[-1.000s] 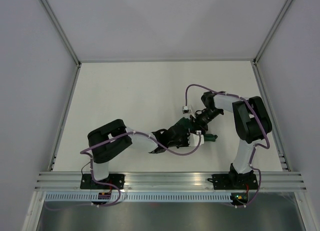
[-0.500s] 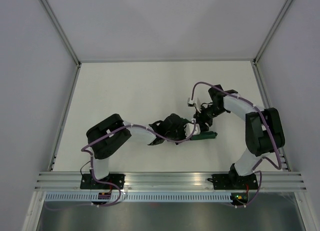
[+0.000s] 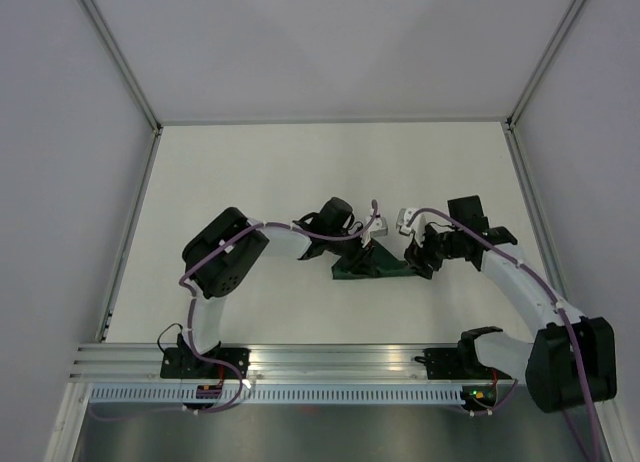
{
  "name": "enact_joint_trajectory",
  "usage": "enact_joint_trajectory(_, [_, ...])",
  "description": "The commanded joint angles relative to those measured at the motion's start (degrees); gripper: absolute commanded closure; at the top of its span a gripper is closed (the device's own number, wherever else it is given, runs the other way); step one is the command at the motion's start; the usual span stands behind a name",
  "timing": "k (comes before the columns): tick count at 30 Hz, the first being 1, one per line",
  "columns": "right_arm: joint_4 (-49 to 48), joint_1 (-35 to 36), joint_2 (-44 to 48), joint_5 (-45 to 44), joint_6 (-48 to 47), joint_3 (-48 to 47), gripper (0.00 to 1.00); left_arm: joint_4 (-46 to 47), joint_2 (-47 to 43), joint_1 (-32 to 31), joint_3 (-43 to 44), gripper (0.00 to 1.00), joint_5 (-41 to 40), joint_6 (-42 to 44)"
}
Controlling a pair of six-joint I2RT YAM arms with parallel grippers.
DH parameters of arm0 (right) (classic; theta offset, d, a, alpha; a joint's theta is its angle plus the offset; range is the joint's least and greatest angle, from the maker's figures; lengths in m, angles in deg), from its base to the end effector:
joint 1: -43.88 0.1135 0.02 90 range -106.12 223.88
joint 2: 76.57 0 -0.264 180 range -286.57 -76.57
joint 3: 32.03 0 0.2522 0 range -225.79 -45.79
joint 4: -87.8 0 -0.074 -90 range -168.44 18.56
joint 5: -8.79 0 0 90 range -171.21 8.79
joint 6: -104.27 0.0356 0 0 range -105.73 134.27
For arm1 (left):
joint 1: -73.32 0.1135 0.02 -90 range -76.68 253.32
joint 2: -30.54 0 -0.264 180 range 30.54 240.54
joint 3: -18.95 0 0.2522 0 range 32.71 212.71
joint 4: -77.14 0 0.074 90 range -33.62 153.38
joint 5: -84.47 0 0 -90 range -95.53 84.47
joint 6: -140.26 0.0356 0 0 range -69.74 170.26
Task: Fold the napkin, place the utensils inside, and roll it up
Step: Roll the napkin with the utensil
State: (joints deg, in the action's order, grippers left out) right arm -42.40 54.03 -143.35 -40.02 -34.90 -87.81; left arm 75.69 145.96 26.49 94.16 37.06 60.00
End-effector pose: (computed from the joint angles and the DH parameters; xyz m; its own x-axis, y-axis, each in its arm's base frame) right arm 0.2052 0.0606 0.2200 -0.2222 -0.6182 -0.7539 -0.9436 0.3309 0.0067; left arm 0.2566 -0.3088 0.1225 -0.2989 0.5006 -0.8124 0.9471 0.0510 -0.3170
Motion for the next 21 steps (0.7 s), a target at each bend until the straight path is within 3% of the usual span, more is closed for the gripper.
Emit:
enact_joint_trajectory(1, [-9.4, 3.9, 4.3, -6.4, 0.0, 6.8, 0.34, -13.8, 6.0, 1.9, 0.1, 0.96, 4.7, -3.9])
enact_joint_trajectory(7, [-24.1, 17.2, 9.6, -20.1, 2.6, 17.1, 0.31, -17.8, 9.5, 3.5, 3.7, 0.95, 10.0, -5.1])
enact_joint_trajectory(11, [-30.1, 21.2, 8.0, -25.6, 2.2, 18.8, 0.31, -20.9, 10.8, 3.7, 5.6, 0.95, 10.8, -4.6])
enact_joint_trajectory(21, [-32.2, 28.1, 2.2, -29.5, 2.4, 18.9, 0.35, -22.6, 11.5, 3.8, 6.9, 0.92, 11.6, -4.9])
